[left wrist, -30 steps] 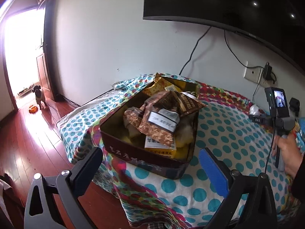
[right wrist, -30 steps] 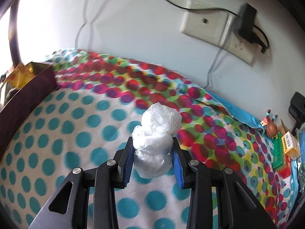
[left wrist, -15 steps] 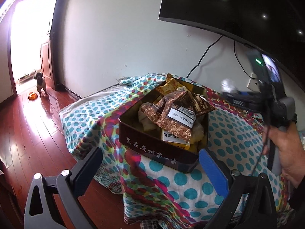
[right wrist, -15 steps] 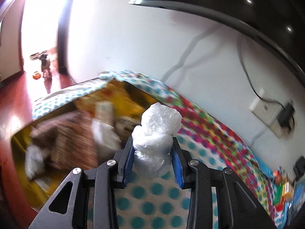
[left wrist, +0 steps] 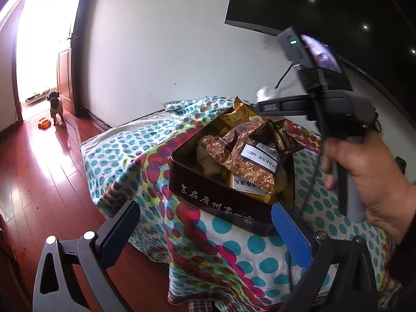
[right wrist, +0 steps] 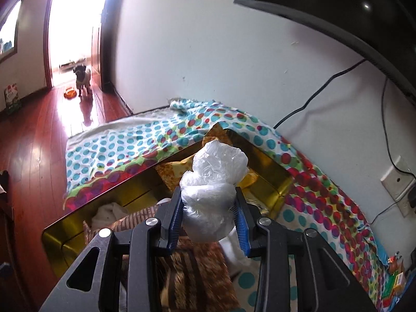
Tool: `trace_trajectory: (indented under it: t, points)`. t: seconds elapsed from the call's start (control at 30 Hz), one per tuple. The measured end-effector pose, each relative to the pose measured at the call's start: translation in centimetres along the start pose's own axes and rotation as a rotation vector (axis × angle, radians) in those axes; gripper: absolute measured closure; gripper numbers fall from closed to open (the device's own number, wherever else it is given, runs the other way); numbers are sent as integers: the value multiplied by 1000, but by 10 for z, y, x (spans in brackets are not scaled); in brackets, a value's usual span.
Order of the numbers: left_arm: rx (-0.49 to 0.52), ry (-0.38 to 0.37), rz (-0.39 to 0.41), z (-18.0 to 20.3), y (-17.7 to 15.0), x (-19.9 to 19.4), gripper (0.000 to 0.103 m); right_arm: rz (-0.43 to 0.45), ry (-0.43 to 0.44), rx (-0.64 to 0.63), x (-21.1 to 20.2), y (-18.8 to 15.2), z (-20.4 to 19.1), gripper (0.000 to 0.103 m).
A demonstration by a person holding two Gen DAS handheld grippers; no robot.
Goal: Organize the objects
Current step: 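Carry the clear plastic bag into the tin and open the right gripper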
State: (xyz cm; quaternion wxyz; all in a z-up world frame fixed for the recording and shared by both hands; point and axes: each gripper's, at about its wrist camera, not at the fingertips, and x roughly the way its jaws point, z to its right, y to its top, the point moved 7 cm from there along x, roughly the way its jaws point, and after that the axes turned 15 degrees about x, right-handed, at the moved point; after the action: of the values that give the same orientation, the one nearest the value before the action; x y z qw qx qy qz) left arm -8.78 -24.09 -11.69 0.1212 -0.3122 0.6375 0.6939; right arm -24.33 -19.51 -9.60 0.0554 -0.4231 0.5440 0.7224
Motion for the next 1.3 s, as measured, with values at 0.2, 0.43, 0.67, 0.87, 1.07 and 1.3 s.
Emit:
trace_trajectory:
  t: [0.2, 0.43, 0.67, 0.87, 1.07, 1.3]
  points:
    - [-18, -20, -17, -2, -2, 8, 0, -36, -26, -26, 25, -6, -12, 68]
    - [3, -29, -34, 3, -5, 13, 0, -58, -41, -31, 44, -11, -15, 69]
    - [7, -30, -34, 5, -5, 14, 0, -75, -40, -17, 52, -11, -14, 67]
    - [14, -27, -29, 6, -5, 13, 0, -67, -59, -8, 52, -11, -13, 63]
    - [13, -28, -34, 6, -5, 15, 0, -74, -82, -1, 54, -11, -10, 33]
    - [19, -27, -28, 6, -5, 14, 0, -68, -107, -29, 51, -11, -12, 7]
